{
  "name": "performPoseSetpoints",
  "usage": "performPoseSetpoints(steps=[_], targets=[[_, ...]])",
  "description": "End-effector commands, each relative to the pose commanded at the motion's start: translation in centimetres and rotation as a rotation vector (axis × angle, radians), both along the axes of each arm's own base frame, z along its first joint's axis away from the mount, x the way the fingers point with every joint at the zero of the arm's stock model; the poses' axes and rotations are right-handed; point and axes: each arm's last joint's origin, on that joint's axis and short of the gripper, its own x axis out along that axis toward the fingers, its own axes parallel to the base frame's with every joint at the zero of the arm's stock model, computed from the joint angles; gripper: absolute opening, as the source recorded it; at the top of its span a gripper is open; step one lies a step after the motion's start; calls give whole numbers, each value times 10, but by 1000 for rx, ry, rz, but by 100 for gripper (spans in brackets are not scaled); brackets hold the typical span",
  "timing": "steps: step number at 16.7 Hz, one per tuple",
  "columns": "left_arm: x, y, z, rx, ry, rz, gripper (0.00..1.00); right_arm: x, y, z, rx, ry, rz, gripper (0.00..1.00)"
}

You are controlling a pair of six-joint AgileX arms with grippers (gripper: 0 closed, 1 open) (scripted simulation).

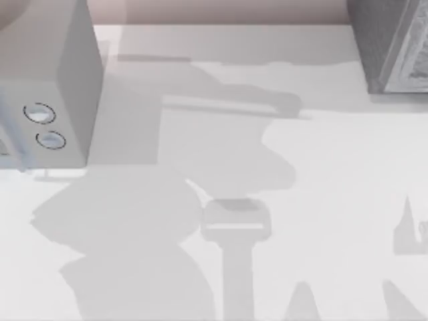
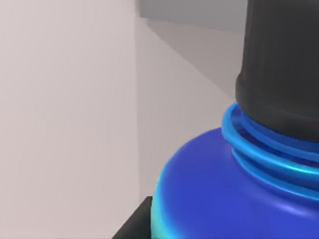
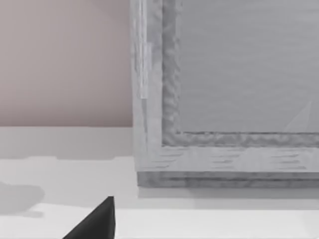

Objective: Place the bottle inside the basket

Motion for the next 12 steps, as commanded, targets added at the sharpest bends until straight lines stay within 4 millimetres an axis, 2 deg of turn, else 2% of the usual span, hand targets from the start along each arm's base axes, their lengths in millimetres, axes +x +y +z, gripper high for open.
performPoseSetpoints(steps=[5,9,12], targets=[[0,0,0,1,-1,0,0,0,0,0,0,0,0,100],[6,-9,0,18,-14,-1,0,0,0,0,0,0,0,100],[19,-15,-12,14,7,-2,0,0,0,0,0,0,0,100]])
